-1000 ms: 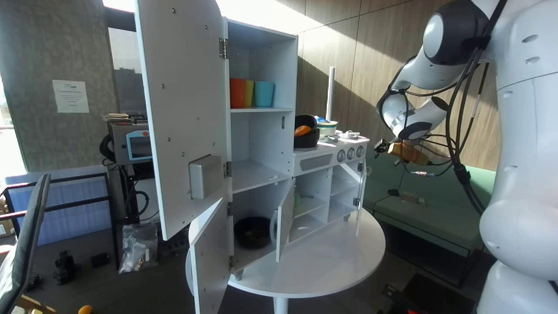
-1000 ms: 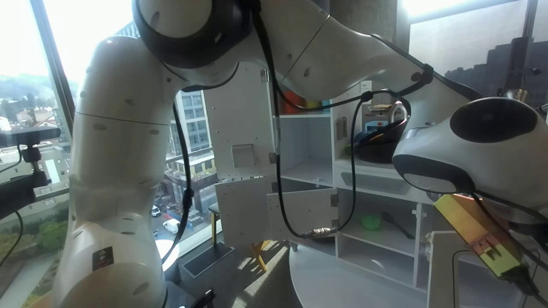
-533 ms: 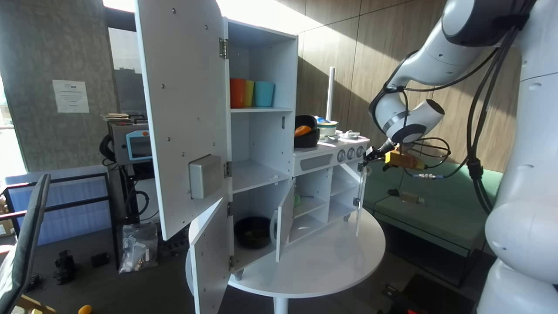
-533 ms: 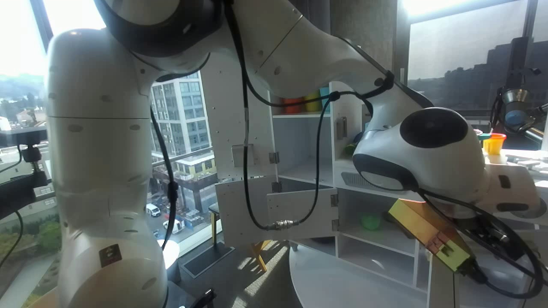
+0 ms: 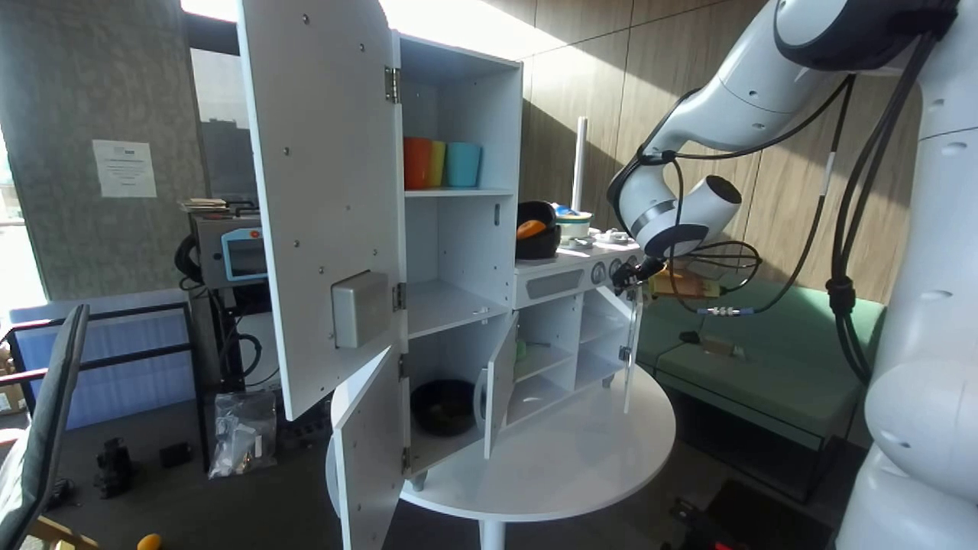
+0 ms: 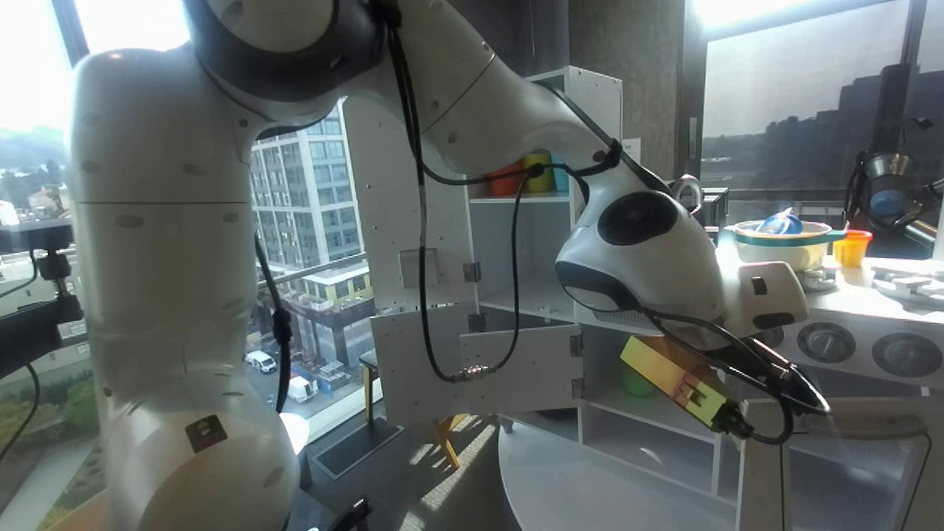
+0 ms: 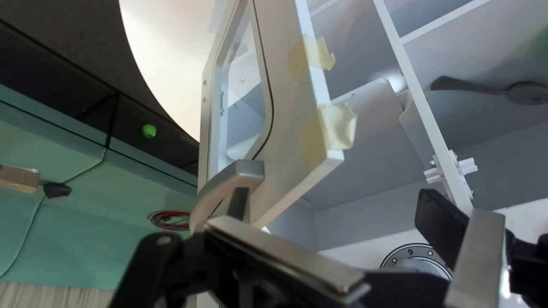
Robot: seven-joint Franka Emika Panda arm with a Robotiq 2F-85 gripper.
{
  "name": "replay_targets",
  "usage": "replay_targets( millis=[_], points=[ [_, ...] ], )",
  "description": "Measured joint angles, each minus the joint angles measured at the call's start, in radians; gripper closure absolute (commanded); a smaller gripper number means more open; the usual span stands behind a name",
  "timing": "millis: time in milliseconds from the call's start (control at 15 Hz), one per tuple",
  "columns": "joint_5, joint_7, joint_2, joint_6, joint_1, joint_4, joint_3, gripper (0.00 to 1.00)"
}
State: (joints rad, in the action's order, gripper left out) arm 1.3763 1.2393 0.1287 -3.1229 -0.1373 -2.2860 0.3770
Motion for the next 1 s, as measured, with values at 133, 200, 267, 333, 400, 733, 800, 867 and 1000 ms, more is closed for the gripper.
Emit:
replay_targets(
  millis=[133,200,267,333,400,733,800,867,1000],
  points=[
    [0.024,0.014,0.005,-0.048,0.003,0.004,-0.006,0.0],
    [0.029,0.018,0.008,-0.066,0.003,0.006,-0.006,0.0],
    [0.031,0.019,0.011,-0.077,0.002,0.01,-0.006,0.0],
    [0.033,0.02,0.013,-0.081,0.0,0.013,-0.006,0.0],
    [0.035,0.026,0.013,-0.085,0.0,0.016,-0.006,0.0],
    [0.065,0.107,-0.006,-0.113,0.008,0.023,-0.032,0.0],
    [0.071,0.122,-0.008,-0.121,0.013,0.023,-0.042,0.0],
    [0.077,0.13,-0.008,-0.124,0.018,0.023,-0.052,0.0],
    [0.088,0.144,-0.005,-0.125,0.028,0.022,-0.071,0.0]
  ],
)
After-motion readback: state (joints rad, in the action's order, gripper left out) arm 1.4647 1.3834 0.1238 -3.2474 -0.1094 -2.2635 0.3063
